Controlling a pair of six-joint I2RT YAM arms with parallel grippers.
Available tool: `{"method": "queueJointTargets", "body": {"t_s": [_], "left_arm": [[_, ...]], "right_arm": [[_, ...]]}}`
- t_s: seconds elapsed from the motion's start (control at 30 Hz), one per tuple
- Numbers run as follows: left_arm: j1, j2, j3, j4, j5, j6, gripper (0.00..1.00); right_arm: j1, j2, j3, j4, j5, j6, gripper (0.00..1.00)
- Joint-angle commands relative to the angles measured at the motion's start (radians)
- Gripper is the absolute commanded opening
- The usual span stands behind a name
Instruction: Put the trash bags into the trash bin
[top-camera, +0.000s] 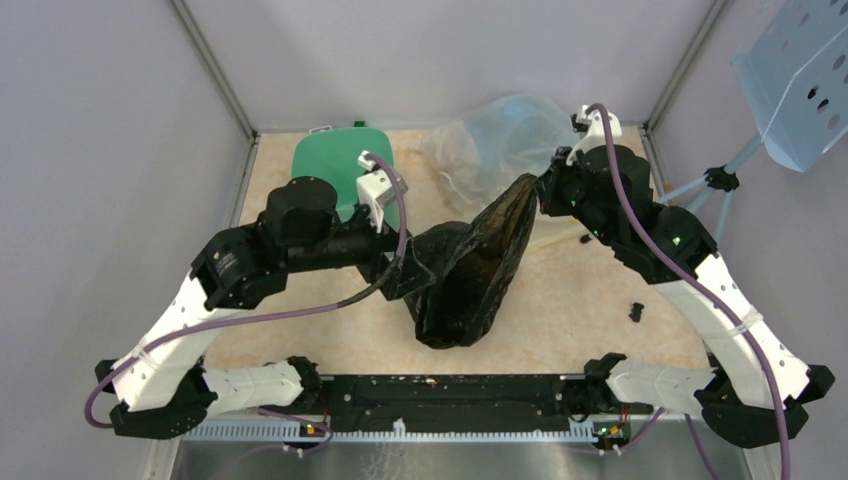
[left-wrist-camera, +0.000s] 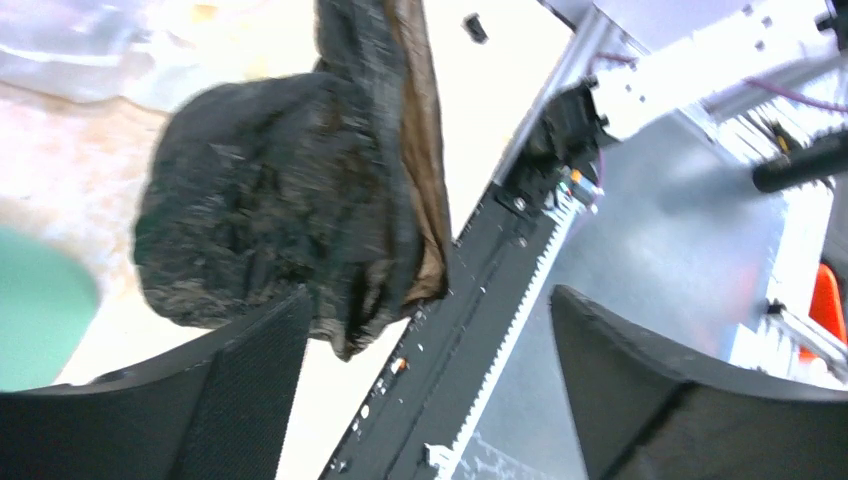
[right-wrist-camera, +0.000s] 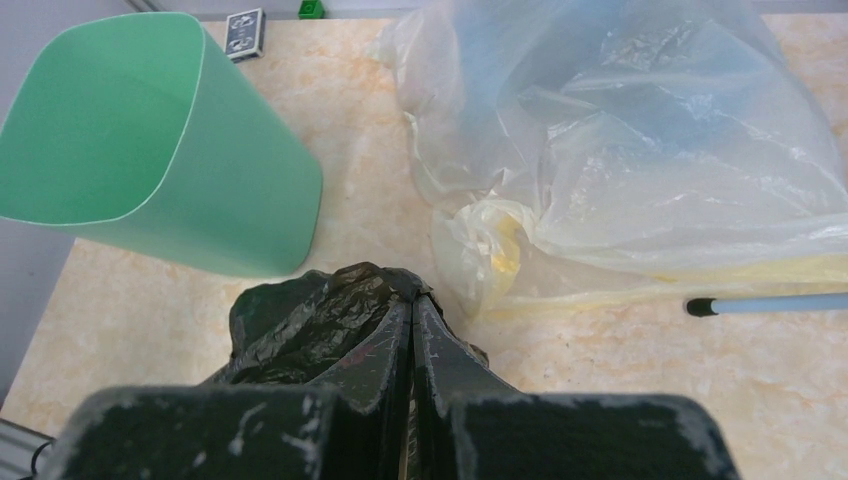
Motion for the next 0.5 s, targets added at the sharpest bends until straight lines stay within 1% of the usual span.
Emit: {"method": "queueJointTargets", "body": {"t_s": [0.0,0.1,0.17,0.37,0.47], "left_arm": [[-0.002,-0.041,-0.127,0.054,-0.175,-0.046,0.99],[-0.004,-0.084,-0.274,0.168,-0.111,-0.062,0.99],[-0.013,-0.12,-0.358,0.251,-0.108,-0.075,0.99],[-0.061,-0.19,-0.524,0.446,-0.101,-0.127,0.99],[-0.115,-0.192,-0.569,0.49,-0.139,-0.134,0.99]], "right_arm": [[-0.009,-0.015,0.013,0.045,-0.038,0.014,0.0],[-0.009,-0.012,0.017,0.051,-0.052,0.018,0.0],[-0.01,-0.01,0.019,0.054,-0.061,0.021,0.0],[-0.01,-0.009,0.018,0.053,-0.076,0.029,0.0],[-0.009,-0.012,0.012,0.056,-0.087,0.034,0.0]]}}
